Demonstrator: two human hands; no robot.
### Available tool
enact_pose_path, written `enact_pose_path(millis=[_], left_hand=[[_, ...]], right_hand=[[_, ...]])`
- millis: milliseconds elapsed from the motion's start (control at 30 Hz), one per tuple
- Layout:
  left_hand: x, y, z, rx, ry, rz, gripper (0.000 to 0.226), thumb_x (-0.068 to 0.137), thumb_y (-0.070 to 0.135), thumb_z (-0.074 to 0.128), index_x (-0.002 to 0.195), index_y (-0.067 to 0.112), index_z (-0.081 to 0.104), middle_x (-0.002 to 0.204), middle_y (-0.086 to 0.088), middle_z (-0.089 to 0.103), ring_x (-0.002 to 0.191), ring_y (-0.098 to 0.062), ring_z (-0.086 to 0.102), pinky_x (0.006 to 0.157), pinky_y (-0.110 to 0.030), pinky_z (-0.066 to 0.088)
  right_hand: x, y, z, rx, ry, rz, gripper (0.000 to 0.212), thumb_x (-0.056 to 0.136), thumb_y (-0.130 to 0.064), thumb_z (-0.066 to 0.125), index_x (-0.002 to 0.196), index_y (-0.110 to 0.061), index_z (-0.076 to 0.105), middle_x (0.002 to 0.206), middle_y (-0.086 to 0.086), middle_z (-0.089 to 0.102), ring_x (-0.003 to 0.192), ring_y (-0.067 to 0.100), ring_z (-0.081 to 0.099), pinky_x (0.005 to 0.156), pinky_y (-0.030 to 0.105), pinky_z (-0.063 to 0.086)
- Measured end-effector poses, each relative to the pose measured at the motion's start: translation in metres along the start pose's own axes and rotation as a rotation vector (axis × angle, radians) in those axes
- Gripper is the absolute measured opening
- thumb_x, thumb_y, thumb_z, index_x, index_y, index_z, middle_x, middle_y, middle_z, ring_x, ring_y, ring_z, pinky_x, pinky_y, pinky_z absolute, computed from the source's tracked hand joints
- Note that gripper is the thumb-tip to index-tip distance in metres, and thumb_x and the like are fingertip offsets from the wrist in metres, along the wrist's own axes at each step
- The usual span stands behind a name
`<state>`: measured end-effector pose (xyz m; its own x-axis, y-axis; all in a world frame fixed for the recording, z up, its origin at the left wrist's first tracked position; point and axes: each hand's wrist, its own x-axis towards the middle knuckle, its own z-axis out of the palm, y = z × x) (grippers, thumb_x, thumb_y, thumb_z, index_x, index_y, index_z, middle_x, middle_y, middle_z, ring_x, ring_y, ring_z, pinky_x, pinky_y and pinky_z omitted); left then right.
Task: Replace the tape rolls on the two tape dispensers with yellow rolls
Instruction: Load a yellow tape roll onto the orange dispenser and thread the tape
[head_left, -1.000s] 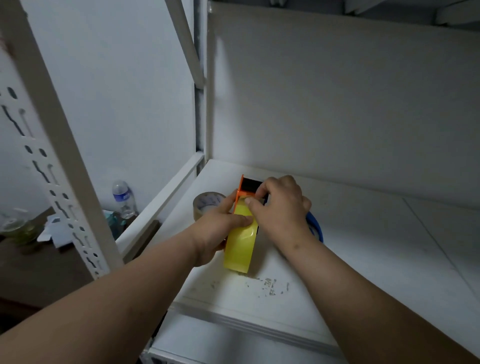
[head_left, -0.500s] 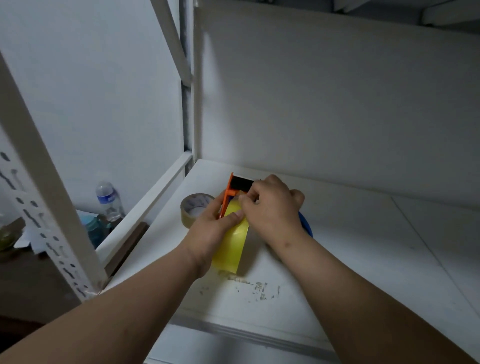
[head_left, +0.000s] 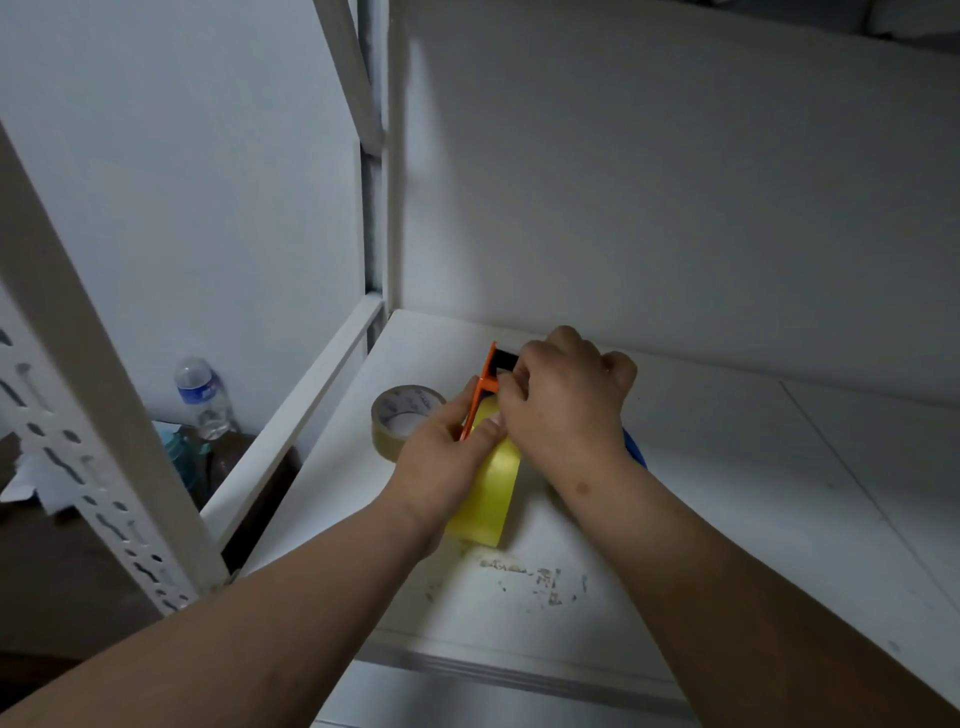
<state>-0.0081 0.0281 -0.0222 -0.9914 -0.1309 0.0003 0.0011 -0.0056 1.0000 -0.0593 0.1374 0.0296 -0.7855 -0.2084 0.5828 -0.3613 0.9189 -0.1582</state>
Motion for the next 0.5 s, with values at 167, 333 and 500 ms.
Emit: enact_pose_path(millis=[167, 333, 500], left_hand=[[-0.0038, -0.0032, -0.0004, 0.030, -0.011, 0.020, 0.045, 0.097, 0.036, 0.057, 0.140, 0.044, 0.051, 0.126, 0.017, 0.068, 0.118, 0.001, 0.059, 0.099, -0.022, 0.044], [-0.0039, -0.0011, 0.0024, 0.056, -0.013, 0.028, 0.043, 0.098, 0.040, 0.054, 0.140, 0.048, 0.049, 0.126, 0.018, 0.066, 0.116, 0.004, 0.057, 0.091, -0.018, 0.042], [-0.0033, -0.0002, 0.0010, 0.038, -0.035, 0.001, 0.045, 0.099, 0.036, 0.054, 0.142, 0.047, 0.047, 0.120, 0.025, 0.065, 0.106, 0.017, 0.054, 0.083, -0.012, 0.040]], right_hand=[[-0.0020, -0.0012, -0.0011, -0.004, 0.028, 0.017, 0.020, 0.075, -0.026, 0.049, 0.058, -0.020, 0.041, 0.071, -0.002, 0.042, 0.063, 0.019, 0.040, 0.074, 0.036, 0.019], [-0.0041, 0.0046, -0.0016, -0.062, -0.011, -0.023, 0.019, 0.080, -0.022, 0.053, 0.063, -0.020, 0.045, 0.075, 0.000, 0.045, 0.067, 0.023, 0.050, 0.075, 0.036, 0.020], [0.0006, 0.0018, -0.0068, -0.120, -0.025, -0.064, 0.019, 0.084, -0.026, 0.053, 0.066, -0.021, 0.047, 0.078, 0.000, 0.045, 0.072, 0.026, 0.053, 0.079, 0.038, 0.022]])
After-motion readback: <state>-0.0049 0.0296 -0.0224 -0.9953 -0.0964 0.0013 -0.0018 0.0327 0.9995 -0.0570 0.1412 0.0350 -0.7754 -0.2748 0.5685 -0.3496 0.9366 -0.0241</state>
